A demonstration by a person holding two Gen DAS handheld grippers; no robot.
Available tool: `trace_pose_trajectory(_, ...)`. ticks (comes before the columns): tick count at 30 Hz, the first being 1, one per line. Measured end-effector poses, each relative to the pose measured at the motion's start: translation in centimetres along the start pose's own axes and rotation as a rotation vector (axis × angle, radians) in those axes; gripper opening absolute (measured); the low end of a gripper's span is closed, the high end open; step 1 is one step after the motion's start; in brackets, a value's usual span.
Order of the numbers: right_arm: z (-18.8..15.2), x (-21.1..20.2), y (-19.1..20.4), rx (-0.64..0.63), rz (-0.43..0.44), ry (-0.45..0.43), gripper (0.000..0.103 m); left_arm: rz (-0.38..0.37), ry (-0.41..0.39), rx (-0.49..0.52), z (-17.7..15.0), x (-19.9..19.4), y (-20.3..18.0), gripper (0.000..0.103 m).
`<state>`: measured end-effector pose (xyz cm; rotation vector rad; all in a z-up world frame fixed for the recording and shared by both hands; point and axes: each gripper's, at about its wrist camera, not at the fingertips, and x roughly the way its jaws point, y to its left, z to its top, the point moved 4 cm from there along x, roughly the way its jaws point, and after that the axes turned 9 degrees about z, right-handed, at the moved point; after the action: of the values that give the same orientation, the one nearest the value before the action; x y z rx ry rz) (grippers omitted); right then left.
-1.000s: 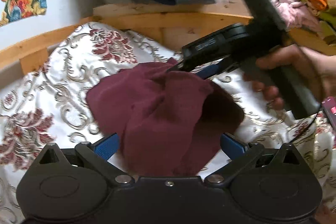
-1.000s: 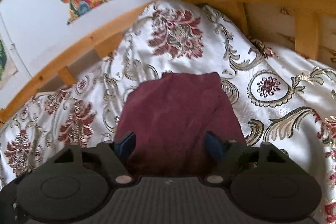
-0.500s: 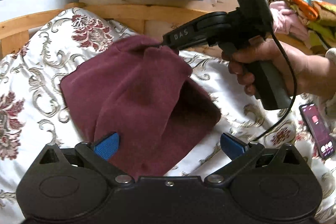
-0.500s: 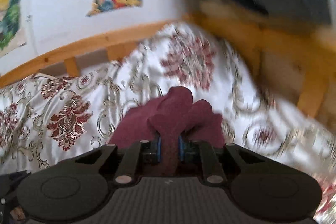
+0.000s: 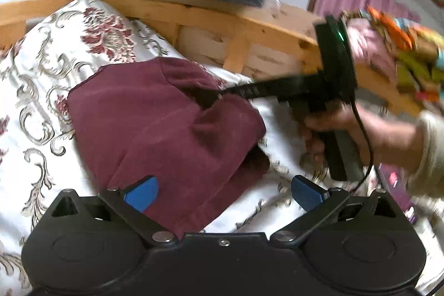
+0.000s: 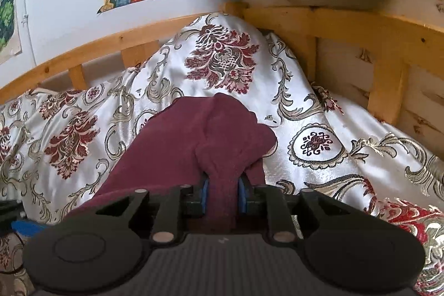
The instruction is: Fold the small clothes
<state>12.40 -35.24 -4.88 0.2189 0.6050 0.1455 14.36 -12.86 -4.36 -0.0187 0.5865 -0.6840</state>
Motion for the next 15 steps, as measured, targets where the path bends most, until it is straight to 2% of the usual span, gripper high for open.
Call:
trace_pose_trajectory(3,0.2,-1.1,0.3,-0.010,-0.003,-0.008,0.042,-0.003,-0.041,-0.124,1.0,-1.0,1.7,0.102)
trace_pose_trajectory(5,0.2,-2.1,0.5,0.013,0.001,-0.026,0.059,0.007,-0.078,-0.207,1.7,-1.9,2.8,0.102)
trace_pose_trajectory(8,0.2,-3.5,1.0,0.049,0.026,-0.046,0.072,0.051,-0.113,-0.323,2.5,-2.7,4.9,0.102)
trace_pose_trajectory(11,0.3,-4.9,2.0,0.064,0.058,-0.067,0.085,0.149,-0.091,-0.382,3.0,-2.5,6.5,0.102)
trace_pose_trajectory(13,0.1,-5.6,2.7,0.065,0.082,-0.066,0.090,0.228,-0.051,-0.407,2.8,-1.9,7.5,0.102)
trace_pose_trajectory(15,-0.2,-6.1,3.6,0.046,0.099,-0.051,0.092,0.273,-0.009,-0.434,2.3,-1.5,8.3,0.102)
